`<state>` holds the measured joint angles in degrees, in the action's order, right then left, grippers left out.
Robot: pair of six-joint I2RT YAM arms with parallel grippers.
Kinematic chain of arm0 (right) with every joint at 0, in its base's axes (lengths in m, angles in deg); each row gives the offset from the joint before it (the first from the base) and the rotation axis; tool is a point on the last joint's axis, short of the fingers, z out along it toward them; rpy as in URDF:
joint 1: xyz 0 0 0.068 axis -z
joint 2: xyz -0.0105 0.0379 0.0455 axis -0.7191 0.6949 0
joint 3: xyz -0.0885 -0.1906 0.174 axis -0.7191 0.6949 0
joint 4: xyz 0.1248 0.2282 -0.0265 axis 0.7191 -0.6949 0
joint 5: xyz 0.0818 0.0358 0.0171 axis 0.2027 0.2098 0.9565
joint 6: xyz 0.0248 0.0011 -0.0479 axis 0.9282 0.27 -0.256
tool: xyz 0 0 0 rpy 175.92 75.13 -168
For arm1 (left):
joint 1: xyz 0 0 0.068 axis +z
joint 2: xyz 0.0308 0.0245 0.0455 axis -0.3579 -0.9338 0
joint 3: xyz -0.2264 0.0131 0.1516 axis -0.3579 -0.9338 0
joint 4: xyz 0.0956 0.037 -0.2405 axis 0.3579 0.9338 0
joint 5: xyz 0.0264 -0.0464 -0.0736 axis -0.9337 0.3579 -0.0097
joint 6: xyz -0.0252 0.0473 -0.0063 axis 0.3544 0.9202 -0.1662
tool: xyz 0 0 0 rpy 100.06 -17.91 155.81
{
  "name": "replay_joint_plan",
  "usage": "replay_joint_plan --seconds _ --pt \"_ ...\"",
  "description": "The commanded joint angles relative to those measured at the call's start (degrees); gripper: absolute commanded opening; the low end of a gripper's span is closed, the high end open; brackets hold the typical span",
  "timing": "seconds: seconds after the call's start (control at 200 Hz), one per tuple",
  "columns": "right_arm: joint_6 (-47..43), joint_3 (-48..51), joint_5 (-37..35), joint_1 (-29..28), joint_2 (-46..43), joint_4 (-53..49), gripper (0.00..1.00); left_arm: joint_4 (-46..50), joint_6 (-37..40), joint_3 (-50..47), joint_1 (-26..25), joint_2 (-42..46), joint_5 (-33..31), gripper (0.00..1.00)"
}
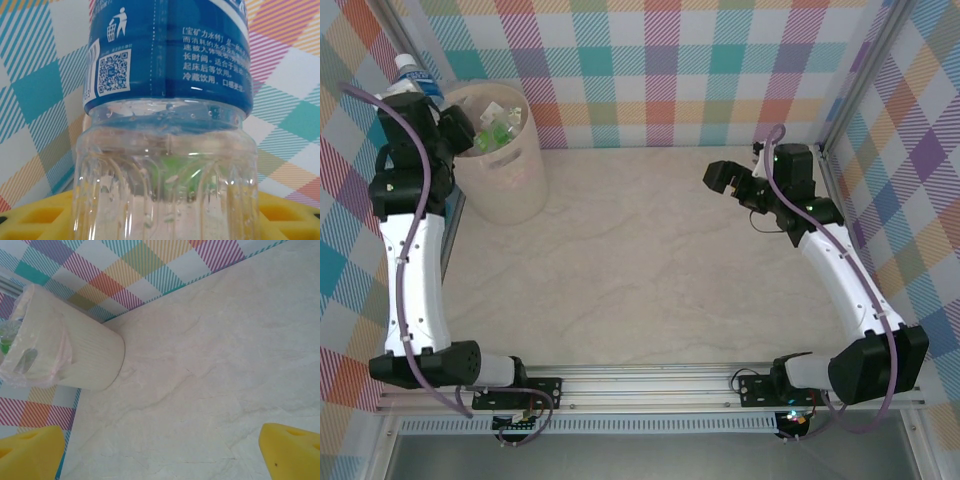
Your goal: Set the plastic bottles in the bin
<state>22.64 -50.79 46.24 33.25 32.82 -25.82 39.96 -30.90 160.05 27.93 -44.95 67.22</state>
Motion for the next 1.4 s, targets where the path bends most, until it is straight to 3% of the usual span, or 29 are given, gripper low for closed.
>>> replay_joint_plan --seconds 0.0,0.18,0.665,0.855,0.925,1.04,1.12,1.235,1.395 --pt "-1.77 1.07 -0.20 -0.10 -1.19 0.12 1.00 1.48 -2.17 2.39 5.03 -2.63 5.91 0.50" --pt "-3.07 1.56 -1.08 -0.11 -1.21 -0.28 1.00 1.70 -3.98 5.59 11.21 -9.57 15.05 0.51" --pt "-4.37 0.86 -2.14 -0.08 1.17 -0.48 1.00 2.96 -6.24 11.85 11.31 -21.24 12.99 0.51" --pt "-4.50 1.04 -2.27 -0.05 2.34 -0.33 1.00 3.26 -6.04 13.39 11.27 -25.28 17.35 0.54" --pt "-4.47 0.78 -1.94 -0.10 2.90 -0.29 1.00 4.37 -5.45 14.34 11.28 -26.47 19.38 0.60" --pt "-4.63 0.51 -1.80 -0.11 3.37 -0.67 1.00 5.59 -4.36 15.63 11.31 -26.28 21.17 0.85" --pt "-5.18 0.50 -2.55 -0.10 3.46 -1.09 1.00 5.51 -3.58 16.81 11.32 -25.56 20.93 0.94" --pt "-5.73 0.83 -3.32 -0.10 3.55 -0.71 1.00 7.94 -1.39 23.52 11.31 -27.72 20.74 1.00" --pt "-5.83 2.82 -4.22 -0.10 3.71 1.79 1.00 11.33 0.22 32.63 11.37 -34.35 15.83 0.97"
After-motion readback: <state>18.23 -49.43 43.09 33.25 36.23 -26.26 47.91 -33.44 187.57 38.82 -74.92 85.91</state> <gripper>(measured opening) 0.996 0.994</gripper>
